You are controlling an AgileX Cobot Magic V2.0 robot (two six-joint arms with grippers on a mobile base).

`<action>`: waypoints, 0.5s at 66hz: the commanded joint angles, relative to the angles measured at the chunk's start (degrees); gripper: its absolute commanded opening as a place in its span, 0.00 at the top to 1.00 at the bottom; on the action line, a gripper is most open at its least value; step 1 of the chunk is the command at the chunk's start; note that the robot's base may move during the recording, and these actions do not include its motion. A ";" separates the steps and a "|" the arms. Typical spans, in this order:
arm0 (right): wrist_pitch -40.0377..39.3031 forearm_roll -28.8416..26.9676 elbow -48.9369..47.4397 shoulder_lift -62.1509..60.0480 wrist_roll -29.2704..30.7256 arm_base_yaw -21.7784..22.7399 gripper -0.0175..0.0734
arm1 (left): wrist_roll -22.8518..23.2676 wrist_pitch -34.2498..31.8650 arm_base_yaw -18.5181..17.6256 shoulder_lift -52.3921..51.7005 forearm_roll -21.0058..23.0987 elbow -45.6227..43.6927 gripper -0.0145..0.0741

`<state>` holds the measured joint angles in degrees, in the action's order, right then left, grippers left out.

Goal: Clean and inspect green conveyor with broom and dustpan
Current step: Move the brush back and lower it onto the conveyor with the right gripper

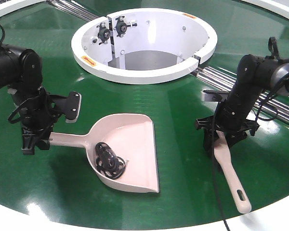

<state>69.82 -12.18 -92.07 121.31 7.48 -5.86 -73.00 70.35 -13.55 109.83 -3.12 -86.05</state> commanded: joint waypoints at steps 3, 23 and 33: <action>1.98 -0.08 -1.24 -3.19 0.79 0.30 0.27 | 0.83 1.82 -0.24 -2.77 1.55 -1.36 0.84; 0.01 -0.08 -1.24 -4.29 0.79 0.30 0.27 | 0.83 1.82 -0.24 -2.77 1.55 -1.36 0.84; -2.88 -0.08 -1.24 -6.42 0.79 0.30 0.27 | 0.83 1.82 -0.24 -2.77 1.55 -1.36 0.84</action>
<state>68.66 -11.96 -92.07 119.91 7.53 -5.86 -73.00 70.35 -13.55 109.83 -3.12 -86.05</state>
